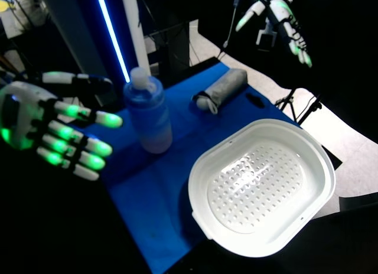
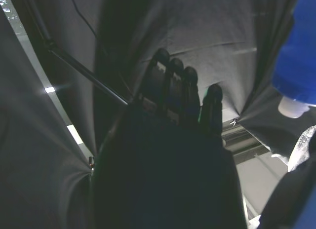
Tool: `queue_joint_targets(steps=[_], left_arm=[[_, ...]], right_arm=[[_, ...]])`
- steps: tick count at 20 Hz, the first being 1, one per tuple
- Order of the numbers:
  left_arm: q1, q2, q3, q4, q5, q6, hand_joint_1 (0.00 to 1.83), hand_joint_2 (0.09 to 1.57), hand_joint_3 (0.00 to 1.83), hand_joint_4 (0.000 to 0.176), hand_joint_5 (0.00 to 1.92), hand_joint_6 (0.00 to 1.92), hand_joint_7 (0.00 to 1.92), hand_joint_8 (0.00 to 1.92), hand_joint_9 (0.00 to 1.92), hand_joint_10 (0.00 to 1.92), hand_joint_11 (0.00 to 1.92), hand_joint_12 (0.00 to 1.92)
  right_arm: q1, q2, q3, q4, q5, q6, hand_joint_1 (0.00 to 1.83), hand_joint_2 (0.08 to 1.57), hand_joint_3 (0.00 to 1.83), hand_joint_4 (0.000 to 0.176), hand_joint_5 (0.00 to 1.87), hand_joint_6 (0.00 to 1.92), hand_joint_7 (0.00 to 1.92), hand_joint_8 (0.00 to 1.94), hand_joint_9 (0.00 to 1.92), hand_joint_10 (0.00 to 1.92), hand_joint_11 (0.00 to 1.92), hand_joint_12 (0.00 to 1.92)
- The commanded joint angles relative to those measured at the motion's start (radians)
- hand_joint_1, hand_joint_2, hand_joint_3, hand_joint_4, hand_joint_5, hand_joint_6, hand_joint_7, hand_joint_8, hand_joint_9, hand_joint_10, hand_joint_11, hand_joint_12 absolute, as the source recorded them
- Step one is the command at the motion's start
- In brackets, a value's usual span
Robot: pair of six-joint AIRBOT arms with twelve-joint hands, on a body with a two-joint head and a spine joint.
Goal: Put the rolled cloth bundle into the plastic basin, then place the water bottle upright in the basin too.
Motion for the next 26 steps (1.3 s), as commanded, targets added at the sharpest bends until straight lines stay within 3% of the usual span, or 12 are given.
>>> queue_joint_targets(steps=[1,2,6,7,12,14,15,17,22,24,26], left_arm=[[-0.021,0.006,0.003,0.008,-0.113,-0.005,0.71,0.75,0.0,0.176,0.0,0.0,0.0,0.0,0.0,0.0,0.0,0.0],[-0.05,0.007,0.004,0.041,-0.09,-0.004,0.7,0.76,0.0,0.176,0.0,0.0,0.0,0.0,0.0,0.0,0.0,0.0],[-0.143,0.001,0.012,0.163,0.032,0.0,0.79,0.73,0.0,0.176,0.0,0.0,0.0,0.0,0.0,0.0,0.0,0.0],[-0.167,-0.001,0.016,0.198,0.079,0.0,0.79,0.71,0.0,0.176,0.0,0.0,0.0,0.0,0.0,0.0,0.0,0.0],[-0.228,0.0,0.04,0.316,0.246,-0.044,0.79,0.79,0.02,0.176,0.0,0.0,0.0,0.0,0.0,0.0,0.0,0.0],[-0.302,-0.005,0.047,0.411,0.362,-0.046,0.81,0.81,0.02,0.176,0.0,0.0,0.0,0.0,0.0,0.0,0.01,0.01],[-0.345,-0.012,0.051,0.466,0.423,-0.047,0.82,0.82,0.01,0.176,0.02,0.01,0.0,0.0,0.0,0.0,0.02,0.01],[-0.41,-0.038,0.06,0.567,0.526,-0.063,0.81,0.89,0.01,0.176,0.05,0.0,0.01,0.0,0.0,0.0,0.06,0.03],[-0.456,-0.102,0.099,0.721,0.679,-0.146,0.92,0.87,0.0,0.176,0.09,0.01,0.04,0.0,0.02,0.0,0.06,0.06],[-0.456,-0.11,0.098,0.748,0.718,-0.147,0.92,0.88,0.0,0.176,0.11,0.01,0.04,0.0,0.02,0.0,0.08,0.07],[-0.457,-0.12,0.105,0.771,0.756,-0.147,0.96,0.88,0.0,0.176,0.06,0.0,0.05,0.0,0.06,0.01,0.06,0.09]], right_arm=[[0.011,0.002,0.006,0.003,0.115,0.005,0.2,1.35,0.0,0.088,0.18,0.0,0.1,0.0,0.07,0.0,0.0,0.36],[0.011,0.002,0.007,0.003,0.114,0.005,0.2,1.36,0.01,0.077,0.18,0.0,0.1,0.0,0.08,0.0,0.0,0.39],[0.011,-0.003,0.011,0.004,0.113,0.005,0.19,1.35,0.0,0.091,0.18,0.0,0.11,0.0,0.09,0.0,0.0,0.42],[0.011,-0.003,0.012,0.004,0.112,0.005,0.19,1.36,0.0,0.081,0.18,0.0,0.12,0.0,0.1,0.0,0.0,0.42],[0.011,-0.004,0.014,0.004,0.105,0.005,0.18,1.37,0.0,0.073,0.17,0.0,0.11,0.0,0.1,0.0,0.0,0.49],[0.011,-0.004,0.014,0.005,0.104,0.005,0.2,1.38,0.0,0.06,0.18,0.0,0.12,0.0,0.1,0.0,0.0,0.49],[0.011,-0.004,0.014,0.005,0.104,0.005,0.2,1.38,0.0,0.072,0.18,0.0,0.12,0.0,0.1,0.0,0.0,0.48],[0.011,-0.003,0.014,0.005,0.104,0.005,0.19,1.38,0.0,0.072,0.17,0.0,0.12,0.0,0.1,0.0,0.0,0.48],[0.011,-0.003,0.014,0.004,0.104,0.005,0.19,1.39,0.0,0.076,0.16,0.0,0.12,0.0,0.09,0.0,0.0,0.36],[0.011,-0.005,0.014,0.004,0.104,0.005,0.2,1.38,0.0,0.07,0.18,0.0,0.13,0.0,0.12,0.01,0.0,0.5],[0.011,-0.007,0.014,0.004,0.102,0.005,0.18,1.37,0.0,0.077,0.19,0.0,0.15,0.0,0.15,0.01,0.0,0.56]])
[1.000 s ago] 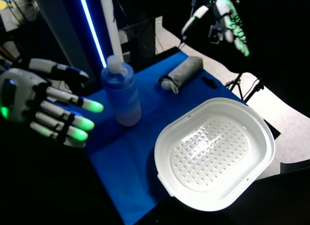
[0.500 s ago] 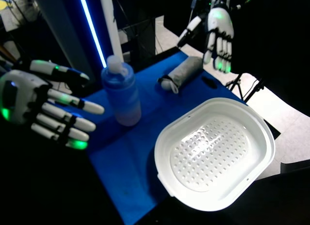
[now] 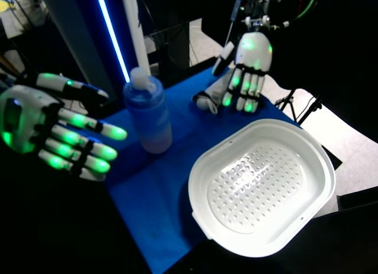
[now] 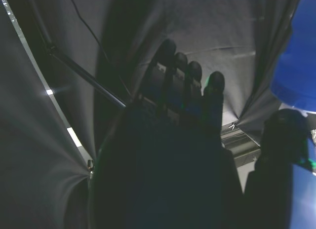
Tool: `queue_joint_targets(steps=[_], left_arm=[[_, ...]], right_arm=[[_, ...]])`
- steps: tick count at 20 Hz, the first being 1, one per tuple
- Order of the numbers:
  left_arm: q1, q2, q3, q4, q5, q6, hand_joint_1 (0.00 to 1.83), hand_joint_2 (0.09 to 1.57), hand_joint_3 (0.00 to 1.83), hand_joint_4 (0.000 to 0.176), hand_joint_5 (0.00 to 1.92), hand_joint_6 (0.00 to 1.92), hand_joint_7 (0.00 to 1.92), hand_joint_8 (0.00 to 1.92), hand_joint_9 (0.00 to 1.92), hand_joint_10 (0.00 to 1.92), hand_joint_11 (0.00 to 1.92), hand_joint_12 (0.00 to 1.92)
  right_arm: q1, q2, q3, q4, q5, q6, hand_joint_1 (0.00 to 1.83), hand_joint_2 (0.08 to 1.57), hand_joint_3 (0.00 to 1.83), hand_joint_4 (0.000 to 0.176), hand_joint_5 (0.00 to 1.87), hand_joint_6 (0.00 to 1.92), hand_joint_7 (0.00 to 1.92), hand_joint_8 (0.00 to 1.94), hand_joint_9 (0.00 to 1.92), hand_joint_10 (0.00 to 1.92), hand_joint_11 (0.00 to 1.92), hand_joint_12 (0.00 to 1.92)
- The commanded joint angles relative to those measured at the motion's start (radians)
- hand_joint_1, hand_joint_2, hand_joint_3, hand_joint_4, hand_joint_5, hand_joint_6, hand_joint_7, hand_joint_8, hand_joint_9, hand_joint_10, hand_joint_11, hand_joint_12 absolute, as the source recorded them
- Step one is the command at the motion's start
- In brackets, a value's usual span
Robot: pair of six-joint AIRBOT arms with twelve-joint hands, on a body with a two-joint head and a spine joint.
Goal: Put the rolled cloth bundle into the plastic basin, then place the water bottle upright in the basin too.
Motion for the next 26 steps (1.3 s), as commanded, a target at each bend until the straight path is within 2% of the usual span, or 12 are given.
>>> queue_joint_targets(steps=[1,4,5,6,7,9,10,14,16,19,23,26], left_arm=[[-0.012,-0.008,0.009,-0.023,-0.063,-0.005,0.95,0.91,0.0,0.176,0.08,0.01,0.06,0.0,0.09,0.01,0.01,0.23],[-0.011,-0.029,0.021,-0.02,-0.043,-0.005,1.0,1.03,0.0,0.17,0.23,0.0,0.26,0.0,0.3,0.01,0.0,0.72],[-0.012,-0.035,0.023,-0.012,-0.037,-0.004,1.02,1.09,0.0,0.114,0.33,0.01,0.49,0.02,0.48,0.03,0.01,0.91],[-0.012,-0.039,0.025,-0.011,-0.039,-0.004,1.25,1.21,0.0,0.0,0.68,0.02,0.75,1.09,0.71,0.17,0.08,1.36],[-0.013,-0.042,0.027,-0.011,-0.044,-0.004,1.21,1.22,0.03,0.0,0.71,0.93,0.76,1.45,0.74,0.32,0.16,1.48],[-0.019,-0.046,0.03,-0.019,-0.06,-0.004,1.18,1.29,0.0,0.0,0.66,1.2,0.68,1.72,0.43,1.72,0.27,1.9],[-0.02,-0.047,0.031,-0.033,-0.076,-0.004,1.12,1.21,0.0,0.0,0.78,1.26,0.44,1.68,0.4,1.84,0.27,1.92],[-0.025,-0.046,0.031,-0.05,-0.11,-0.004,1.08,1.28,0.01,0.0,0.67,1.47,0.51,1.92,0.65,1.92,0.6,1.92],[-0.031,-0.045,0.031,-0.065,-0.14,-0.004,1.56,1.19,0.0,0.0,0.62,1.91,0.68,1.92,0.87,1.92,0.97,1.92],[-0.047,-0.03,0.022,-0.106,-0.24,-0.004,1.7,1.11,0.0,0.171,0.94,1.92,1.18,1.92,1.48,1.92,1.65,1.92],[-0.115,0.028,-0.013,-0.111,-0.36,0.009,1.67,1.2,0.06,0.176,0.98,1.92,1.38,1.92,1.61,1.92,1.7,1.92],[-0.179,0.048,-0.021,-0.111,-0.403,0.049,1.66,0.87,0.81,0.176,0.97,1.92,1.38,1.92,1.6,1.92,1.66,1.92]], right_arm=[[0.011,-0.002,0.004,0.001,0.121,0.005,0.16,1.36,0.0,0.088,0.19,0.0,0.15,0.0,0.14,0.0,0.0,0.56],[0.011,-0.003,0.004,0.001,0.121,0.005,0.14,1.37,0.0,0.068,0.2,0.0,0.16,0.0,0.16,0.0,0.0,0.61],[0.011,-0.003,0.004,0.001,0.12,0.005,0.13,1.37,0.0,0.075,0.19,0.0,0.17,0.0,0.17,0.0,0.0,0.61],[0.011,-0.003,0.004,0.001,0.12,0.005,0.13,1.38,0.0,0.065,0.19,0.0,0.17,0.0,0.16,0.0,0.0,0.59],[0.011,-0.003,0.004,0.001,0.12,0.005,0.13,1.38,0.0,0.071,0.19,0.0,0.16,0.0,0.16,0.0,0.0,0.6],[0.011,-0.005,0.004,0.001,0.12,0.005,0.1,1.37,0.0,0.073,0.2,0.0,0.17,0.0,0.17,0.0,0.0,0.68],[0.011,-0.007,0.004,0.001,0.12,0.005,0.09,1.37,0.0,0.08,0.2,0.0,0.17,0.0,0.15,0.01,0.0,0.58],[0.011,-0.007,0.004,0.001,0.12,0.005,0.09,1.38,0.0,0.091,0.21,0.0,0.17,0.0,0.14,0.0,0.0,0.5],[0.011,-0.007,0.004,0.001,0.12,0.005,0.07,1.39,0.0,0.084,0.21,0.0,0.17,0.0,0.14,0.0,0.0,0.46],[0.011,-0.009,0.004,0.001,0.12,0.005,0.06,1.39,0.0,0.081,0.21,0.0,0.19,0.0,0.14,0.0,0.0,0.37],[0.011,-0.01,0.004,0.001,0.119,0.005,0.07,1.43,0.0,0.05,0.21,0.0,0.21,0.0,0.14,0.0,0.0,0.27],[0.011,-0.014,0.006,0.001,0.119,0.005,0.07,1.44,0.0,0.052,0.2,0.0,0.21,0.0,0.14,0.0,0.0,0.28]])
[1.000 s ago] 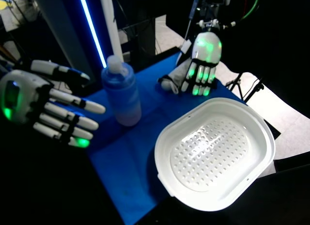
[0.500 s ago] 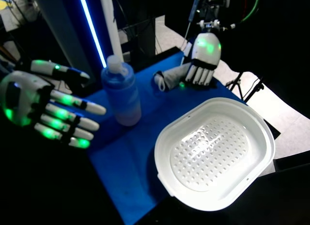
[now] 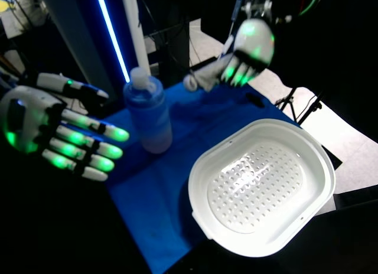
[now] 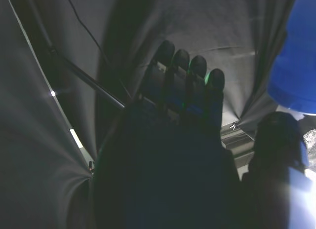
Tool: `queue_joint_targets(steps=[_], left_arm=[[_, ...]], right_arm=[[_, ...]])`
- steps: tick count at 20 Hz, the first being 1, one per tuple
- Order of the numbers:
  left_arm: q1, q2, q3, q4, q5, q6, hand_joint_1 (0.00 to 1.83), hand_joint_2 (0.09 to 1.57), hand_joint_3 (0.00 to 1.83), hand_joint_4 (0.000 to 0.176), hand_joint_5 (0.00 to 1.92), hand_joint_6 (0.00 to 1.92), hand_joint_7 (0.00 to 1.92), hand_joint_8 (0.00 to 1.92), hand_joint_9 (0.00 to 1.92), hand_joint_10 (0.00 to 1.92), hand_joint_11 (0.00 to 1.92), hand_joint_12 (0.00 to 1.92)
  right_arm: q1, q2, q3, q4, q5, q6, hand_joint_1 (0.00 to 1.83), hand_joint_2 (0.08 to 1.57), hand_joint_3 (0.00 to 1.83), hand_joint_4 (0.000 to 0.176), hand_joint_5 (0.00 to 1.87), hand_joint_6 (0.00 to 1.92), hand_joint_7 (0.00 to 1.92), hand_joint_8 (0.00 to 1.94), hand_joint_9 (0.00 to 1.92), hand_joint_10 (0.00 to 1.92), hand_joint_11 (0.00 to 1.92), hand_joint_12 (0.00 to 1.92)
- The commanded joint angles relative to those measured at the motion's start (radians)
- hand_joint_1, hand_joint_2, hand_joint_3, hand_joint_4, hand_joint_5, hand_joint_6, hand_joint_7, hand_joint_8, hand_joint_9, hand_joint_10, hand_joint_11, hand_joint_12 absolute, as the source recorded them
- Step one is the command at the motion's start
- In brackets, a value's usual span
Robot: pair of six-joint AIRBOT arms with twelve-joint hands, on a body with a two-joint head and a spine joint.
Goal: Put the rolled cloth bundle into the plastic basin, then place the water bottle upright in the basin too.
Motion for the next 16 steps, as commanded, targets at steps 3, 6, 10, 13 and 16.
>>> queue_joint_targets(steps=[3,6,10,13,16], left_arm=[[-0.102,0.002,0.003,-0.074,-0.112,0.105,1.13,0.94,0.55,0.0,0.82,1.4,1.53,1.92,1.74,1.92,1.8,1.92],[-0.178,-0.056,0.066,-0.153,-0.058,0.172,1.7,0.65,1.08,0.0,1.16,1.92,1.49,1.92,1.66,1.92,1.72,1.92],[-0.21,-0.16,0.184,-0.266,0.018,0.226,1.72,0.6,1.19,0.0,1.02,1.92,1.3,1.92,1.5,1.92,1.58,1.92],[-0.25,-0.254,0.292,-0.307,0.114,0.232,1.72,0.8,0.75,0.163,0.78,1.92,1.08,1.92,1.31,1.92,1.44,1.92],[-0.28,-0.342,0.396,-0.338,0.194,0.232,1.63,0.86,0.72,0.176,0.73,1.92,1.01,1.92,1.25,1.92,1.41,1.92]], right_arm=[[0.011,-0.004,0.007,-0.002,0.121,0.005,0.06,1.45,0.0,0.041,0.2,0.0,0.21,0.0,0.13,0.0,0.0,0.22],[0.011,-0.012,0.012,-0.002,0.121,0.005,0.07,1.44,0.0,0.04,0.2,0.0,0.21,0.0,0.13,0.0,0.0,0.23],[0.011,-0.023,0.02,-0.002,0.121,0.005,0.09,1.46,0.0,0.022,0.21,0.0,0.2,0.0,0.13,0.0,0.0,0.27],[0.011,-0.028,0.027,-0.002,0.121,0.005,0.08,1.45,0.0,0.032,0.21,0.0,0.21,0.0,0.13,0.0,0.0,0.28],[0.011,-0.035,0.033,-0.003,0.121,0.005,0.08,1.45,0.0,0.038,0.21,0.0,0.21,0.0,0.13,0.0,0.0,0.28]])
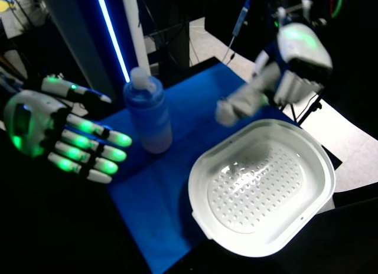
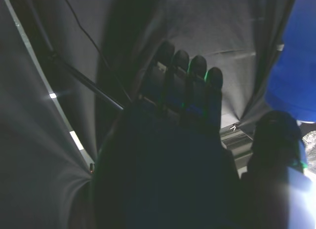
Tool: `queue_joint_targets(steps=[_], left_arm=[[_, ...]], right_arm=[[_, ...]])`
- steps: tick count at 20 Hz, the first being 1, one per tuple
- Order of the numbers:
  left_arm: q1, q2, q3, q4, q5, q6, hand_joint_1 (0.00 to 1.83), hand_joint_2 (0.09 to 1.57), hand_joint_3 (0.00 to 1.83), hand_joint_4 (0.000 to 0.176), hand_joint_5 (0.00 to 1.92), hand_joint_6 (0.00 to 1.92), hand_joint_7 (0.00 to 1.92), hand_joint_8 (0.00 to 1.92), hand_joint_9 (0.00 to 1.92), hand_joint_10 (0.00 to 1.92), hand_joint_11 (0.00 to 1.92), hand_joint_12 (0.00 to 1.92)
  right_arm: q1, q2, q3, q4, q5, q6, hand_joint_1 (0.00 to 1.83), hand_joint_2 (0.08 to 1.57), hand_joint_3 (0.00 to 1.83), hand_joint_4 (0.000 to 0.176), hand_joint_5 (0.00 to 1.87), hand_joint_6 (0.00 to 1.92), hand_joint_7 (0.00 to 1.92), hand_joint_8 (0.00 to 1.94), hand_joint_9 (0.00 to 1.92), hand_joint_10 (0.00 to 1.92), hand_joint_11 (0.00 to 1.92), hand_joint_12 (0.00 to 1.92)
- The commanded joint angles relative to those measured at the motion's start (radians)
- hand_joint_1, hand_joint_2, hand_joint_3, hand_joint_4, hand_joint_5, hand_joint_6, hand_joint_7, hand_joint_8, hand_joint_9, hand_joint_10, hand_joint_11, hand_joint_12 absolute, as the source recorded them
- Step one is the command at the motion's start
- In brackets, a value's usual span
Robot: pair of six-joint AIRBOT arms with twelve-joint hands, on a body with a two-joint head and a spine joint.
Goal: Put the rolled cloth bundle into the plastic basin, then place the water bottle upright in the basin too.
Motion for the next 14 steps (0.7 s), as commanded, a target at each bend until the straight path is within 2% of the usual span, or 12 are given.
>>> queue_joint_targets(steps=[1,2,3,4,6,7,8,9,11,12,14], left_arm=[[-0.026,-0.012,0.022,-0.035,-0.085,-0.005,1.61,0.83,0.8,0.176,0.73,1.92,1.01,1.92,1.26,1.92,1.43,1.92],[-0.034,-0.027,0.042,-0.039,-0.07,-0.005,1.42,0.76,1.13,0.176,0.72,1.92,0.83,1.92,1.26,1.92,1.45,1.92],[-0.044,-0.05,0.07,-0.043,-0.047,-0.005,1.37,0.72,1.25,0.166,0.72,1.92,0.8,1.92,1.28,1.92,1.47,1.92],[-0.056,-0.073,0.098,-0.044,-0.025,-0.005,1.37,0.71,1.27,0.174,0.74,1.92,0.81,1.92,1.29,1.92,1.49,1.92],[-0.078,-0.131,0.171,-0.045,0.033,-0.005,1.36,0.74,1.22,0.176,0.77,1.92,0.79,1.92,1.23,1.92,1.44,1.92],[-0.085,-0.151,0.197,-0.045,0.055,-0.005,1.36,0.75,1.21,0.176,0.78,1.92,0.78,1.92,1.22,1.92,1.43,1.92],[-0.093,-0.188,0.247,-0.045,0.101,-0.004,1.61,0.84,0.84,0.176,0.8,1.92,1.01,1.92,1.23,1.92,1.43,1.92],[-0.098,-0.209,0.277,-0.043,0.135,-0.004,1.64,0.88,0.74,0.176,0.79,1.92,0.99,1.92,1.19,1.92,1.4,1.92],[-0.104,-0.256,0.342,-0.034,0.201,-0.004,1.65,0.82,0.74,0.176,0.8,1.92,1.0,1.92,1.15,1.92,1.33,1.92],[-0.104,-0.262,0.35,-0.032,0.212,-0.004,1.66,0.82,0.74,0.176,0.79,1.92,1.0,1.92,1.15,1.92,1.33,1.92],[-0.102,-0.274,0.368,-0.02,0.239,-0.004,1.66,0.9,0.51,0.176,0.77,1.92,1.0,1.92,1.18,1.92,1.35,1.92]], right_arm=[[0.011,-0.004,0.008,0.001,0.122,0.005,0.08,1.45,0.0,0.038,0.21,0.0,0.21,0.0,0.13,0.0,0.0,0.28],[0.011,-0.004,0.009,0.001,0.122,0.005,0.07,1.45,0.0,0.036,0.21,0.0,0.21,0.0,0.13,0.0,0.0,0.28],[0.011,-0.005,0.01,0.001,0.122,0.005,0.08,1.45,0.0,0.032,0.2,0.0,0.21,0.0,0.13,0.0,0.0,0.27],[0.011,-0.007,0.012,0.001,0.122,0.005,0.09,1.44,0.0,0.031,0.21,0.0,0.22,0.0,0.13,0.0,0.0,0.27],[0.011,-0.011,0.015,0.001,0.122,0.006,0.09,1.44,0.0,0.047,0.22,0.0,0.23,0.0,0.14,0.0,0.0,0.3],[0.011,-0.013,0.017,0.001,0.122,0.007,0.09,1.44,0.0,0.044,0.22,0.0,0.23,0.0,0.14,0.0,0.0,0.3],[0.011,-0.016,0.02,0.001,0.122,0.008,0.09,1.44,0.0,0.044,0.23,0.0,0.23,0.0,0.15,0.0,0.0,0.3],[0.012,-0.018,0.021,0.001,0.122,0.008,0.09,1.44,0.0,0.04,0.23,0.0,0.22,0.0,0.15,0.0,0.0,0.3],[0.012,-0.019,0.024,0.0,0.122,0.016,0.12,1.45,0.0,0.032,0.22,0.0,0.22,0.0,0.15,0.0,0.0,0.29],[0.012,-0.019,0.024,0.001,0.122,0.018,0.11,1.45,0.0,0.031,0.22,0.0,0.21,0.0,0.15,0.0,0.0,0.32],[0.012,-0.019,0.024,0.001,0.122,0.021,0.1,1.46,0.0,0.037,0.22,0.0,0.21,0.0,0.15,0.0,0.0,0.31]])
